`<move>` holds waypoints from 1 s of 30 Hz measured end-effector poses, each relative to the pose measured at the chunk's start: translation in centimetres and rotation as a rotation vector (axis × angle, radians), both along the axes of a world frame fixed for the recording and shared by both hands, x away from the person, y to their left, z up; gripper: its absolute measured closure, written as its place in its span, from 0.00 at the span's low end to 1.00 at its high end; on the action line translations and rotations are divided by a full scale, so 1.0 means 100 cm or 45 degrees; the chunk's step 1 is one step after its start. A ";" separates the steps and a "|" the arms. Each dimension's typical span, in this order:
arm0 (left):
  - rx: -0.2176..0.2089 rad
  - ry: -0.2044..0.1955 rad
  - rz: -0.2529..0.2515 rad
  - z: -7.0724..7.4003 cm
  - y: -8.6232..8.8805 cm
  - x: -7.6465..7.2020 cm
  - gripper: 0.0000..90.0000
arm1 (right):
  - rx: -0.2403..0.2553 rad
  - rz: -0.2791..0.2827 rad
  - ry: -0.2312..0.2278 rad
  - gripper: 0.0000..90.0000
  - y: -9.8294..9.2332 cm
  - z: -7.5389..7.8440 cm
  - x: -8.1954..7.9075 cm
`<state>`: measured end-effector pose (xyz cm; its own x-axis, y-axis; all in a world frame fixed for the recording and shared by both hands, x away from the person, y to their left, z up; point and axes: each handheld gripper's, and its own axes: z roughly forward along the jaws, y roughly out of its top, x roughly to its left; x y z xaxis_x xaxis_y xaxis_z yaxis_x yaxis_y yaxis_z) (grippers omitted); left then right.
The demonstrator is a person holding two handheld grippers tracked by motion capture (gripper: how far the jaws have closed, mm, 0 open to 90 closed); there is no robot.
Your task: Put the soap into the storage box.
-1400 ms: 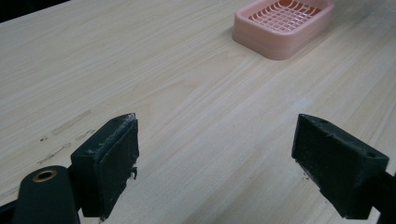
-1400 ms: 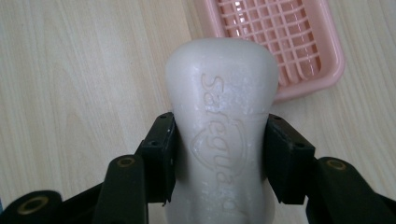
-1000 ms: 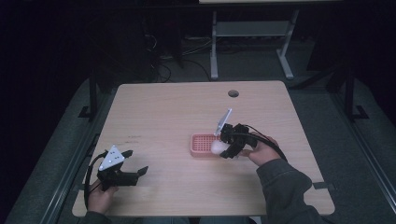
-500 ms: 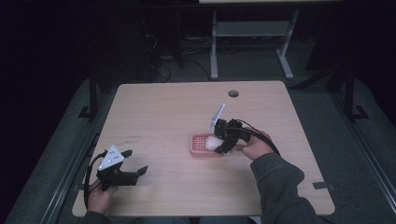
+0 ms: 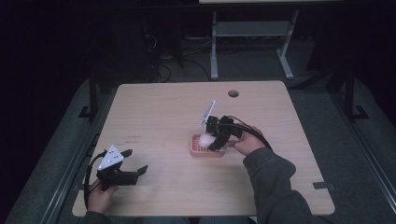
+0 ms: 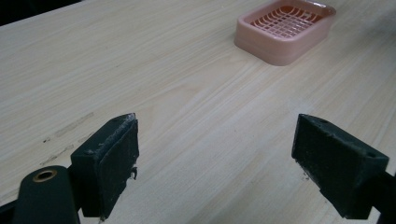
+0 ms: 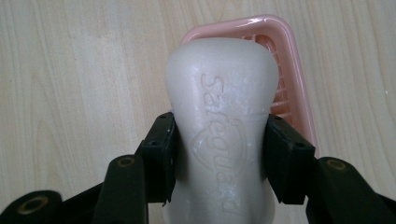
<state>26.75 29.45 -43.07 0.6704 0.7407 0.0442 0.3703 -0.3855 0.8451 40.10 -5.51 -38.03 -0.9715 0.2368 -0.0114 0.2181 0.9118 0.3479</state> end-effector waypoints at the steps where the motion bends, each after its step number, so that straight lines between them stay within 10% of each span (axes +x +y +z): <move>1: -0.005 -0.001 0.002 0.000 0.000 0.000 0.16 | -0.007 0.004 0.001 0.54 0.002 0.000 0.001; 30: 0.003 0.003 0.006 0.000 0.000 0.000 0.16 | -0.076 0.011 0.048 0.54 0.023 -0.016 0.025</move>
<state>26.78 29.41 -43.06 0.6669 0.7438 0.0441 0.3742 -0.3855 0.8434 42.64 -3.16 -39.67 -0.9735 0.2286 0.0111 0.2222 0.9324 0.2850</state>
